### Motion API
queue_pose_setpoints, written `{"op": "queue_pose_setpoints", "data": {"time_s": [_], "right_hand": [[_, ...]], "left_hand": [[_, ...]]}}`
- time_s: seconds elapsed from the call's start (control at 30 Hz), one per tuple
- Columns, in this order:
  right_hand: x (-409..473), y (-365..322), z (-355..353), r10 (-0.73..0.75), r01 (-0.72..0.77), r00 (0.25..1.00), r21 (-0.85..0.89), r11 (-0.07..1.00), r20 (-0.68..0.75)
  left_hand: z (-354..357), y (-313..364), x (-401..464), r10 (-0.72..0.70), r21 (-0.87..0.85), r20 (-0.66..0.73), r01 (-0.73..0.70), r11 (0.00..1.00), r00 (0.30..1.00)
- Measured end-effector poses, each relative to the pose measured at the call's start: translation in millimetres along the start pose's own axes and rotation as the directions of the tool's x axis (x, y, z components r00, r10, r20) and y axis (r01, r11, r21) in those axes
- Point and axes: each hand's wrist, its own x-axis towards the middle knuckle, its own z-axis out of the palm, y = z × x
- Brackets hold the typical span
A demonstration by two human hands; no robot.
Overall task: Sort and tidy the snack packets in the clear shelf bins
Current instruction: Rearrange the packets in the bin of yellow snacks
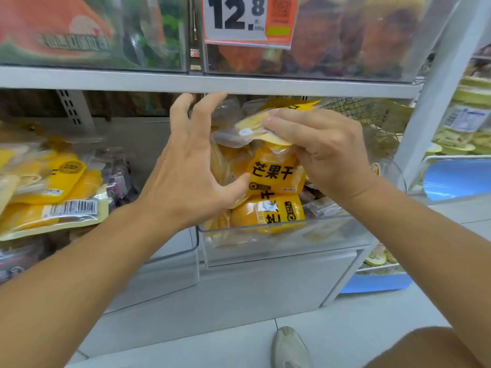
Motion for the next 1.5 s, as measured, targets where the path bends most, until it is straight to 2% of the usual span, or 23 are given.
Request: {"op": "queue_pose_setpoints", "data": {"time_s": [0.07, 0.13, 0.2, 0.27, 0.33, 0.43, 0.5, 0.57, 0.6, 0.63, 0.67, 0.73, 0.77, 0.9, 1.03, 1.13, 1.17, 1.2, 1.27, 1.3, 1.37, 1.5], "right_hand": [[-3.2, -7.1, 10.9, 0.159, -0.207, 0.955, 0.178, 0.962, 0.248], [-1.4, -12.6, 12.8, 0.271, -0.466, 0.809, 0.29, 0.836, 0.522], [2.6, -11.6, 3.6, 0.246, -0.525, 0.725, 0.284, 0.803, 0.643], [7.7, -6.7, -17.9, 0.245, -0.528, 0.683, 0.234, 0.816, 0.689], [8.8, 5.2, -47.9, 0.341, -0.587, 0.684, 0.208, 0.783, 0.645], [0.3, 27.0, -86.3, 0.466, -0.599, 0.692, 0.079, 0.797, 0.551], [-8.3, 32.3, -90.8, 0.435, -0.537, 0.638, -0.038, 0.843, 0.635], [-20.1, 30.9, -79.6, 0.381, -0.493, 0.543, -0.083, 0.866, 0.749], [-24.9, 30.6, -73.4, 0.371, -0.51, 0.523, -0.067, 0.858, 0.767], [-29.1, 32.9, -69.1, 0.377, -0.532, 0.54, -0.043, 0.846, 0.752], [-32.3, 38.0, -66.5, 0.402, -0.547, 0.571, -0.033, 0.836, 0.716], [-36.0, 49.0, -64.7, 0.444, -0.527, 0.624, -0.073, 0.846, 0.643], [-36.7, 51.9, -63.2, 0.439, -0.498, 0.659, -0.083, 0.863, 0.611], [-38.4, 57.1, -53.0, 0.405, -0.435, 0.797, -0.039, 0.899, 0.447], [-34.7, 54.8, -51.5, 0.374, -0.377, 0.857, -0.064, 0.924, 0.354], [-21.4, 35.0, -56.6, 0.241, -0.212, 0.909, -0.119, 0.97, 0.339], [-15.4, 26.0, -59.1, 0.21, -0.172, 0.892, -0.128, 0.977, 0.4], [-9.6, 15.4, -62.6, 0.223, -0.165, 0.826, -0.156, 0.974, 0.518], [-8.1, -3.6, -62.9, 0.301, -0.202, 0.597, -0.224, 0.953, 0.743], [-12.0, -11.7, -60.9, 0.309, -0.24, 0.514, -0.211, 0.948, 0.801], [-25.3, -18.0, -53.7, 0.304, -0.316, 0.398, -0.182, 0.931, 0.865], [-40.7, 0.5, -43.6, 0.398, -0.488, 0.384, -0.183, 0.854, 0.833]], "left_hand": [[5.6, 2.9, -0.2, -0.009, 0.018, 0.002, 0.009, 1.0, 1.0], [10.8, 5.0, 2.0, -0.031, 0.118, 0.01, 0.03, 0.993, 0.999], [16.4, 8.1, 4.3, -0.054, 0.228, 0.099, 0.03, 0.973, 0.994], [18.0, 12.8, 7.3, -0.079, 0.328, 0.2, 0.009, 0.945, 0.977], [18.4, 17.6, 10.5, -0.099, 0.414, 0.225, -0.003, 0.91, 0.969], [20.1, 26.2, 12.0, -0.132, 0.478, 0.173, 0.034, 0.878, 0.976], [21.3, 33.9, 13.8, -0.096, 0.472, 0.142, 0.018, 0.882, 0.985], [25.7, 38.8, 18.8, 0.08, 0.509, 0.183, -0.164, 0.845, 0.98], [29.7, 38.8, 21.5, 0.179, 0.518, 0.263, -0.295, 0.803, 0.948], [33.6, 39.2, 23.2, 0.237, 0.504, 0.353, -0.397, 0.767, 0.905], [37.0, 41.2, 22.8, 0.224, 0.473, 0.426, -0.427, 0.771, 0.876], [44.6, 47.3, 18.9, 0.104, 0.401, 0.491, -0.331, 0.854, 0.865], [49.4, 48.9, 17.4, 0.057, 0.407, 0.491, -0.287, 0.867, 0.869], [64.8, 53.3, 21.9, -0.019, 0.56, 0.399, -0.227, 0.797, 0.917], [70.4, 47.4, 22.8, -0.008, 0.545, 0.36, -0.203, 0.813, 0.933], [69.0, 43.1, 24.6, -0.008, 0.553, 0.401, -0.235, 0.799, 0.916], [67.4, 42.6, 26.0, -0.01, 0.544, 0.416, -0.24, 0.804, 0.909], [65.6, 42.8, 27.1, -0.015, 0.529, 0.426, -0.236, 0.815, 0.904], [64.6, 42.8, 27.6, -0.03, 0.519, 0.436, -0.224, 0.825, 0.899], [64.9, 43.5, 27.0, -0.039, 0.525, 0.436, -0.219, 0.822, 0.899], [66.5, 45.5, 25.8, -0.044, 0.539, 0.43, -0.217, 0.814, 0.902], [64.9, 46.8, 24.7, -0.036, 0.508, 0.428, -0.208, 0.836, 0.903]]}}
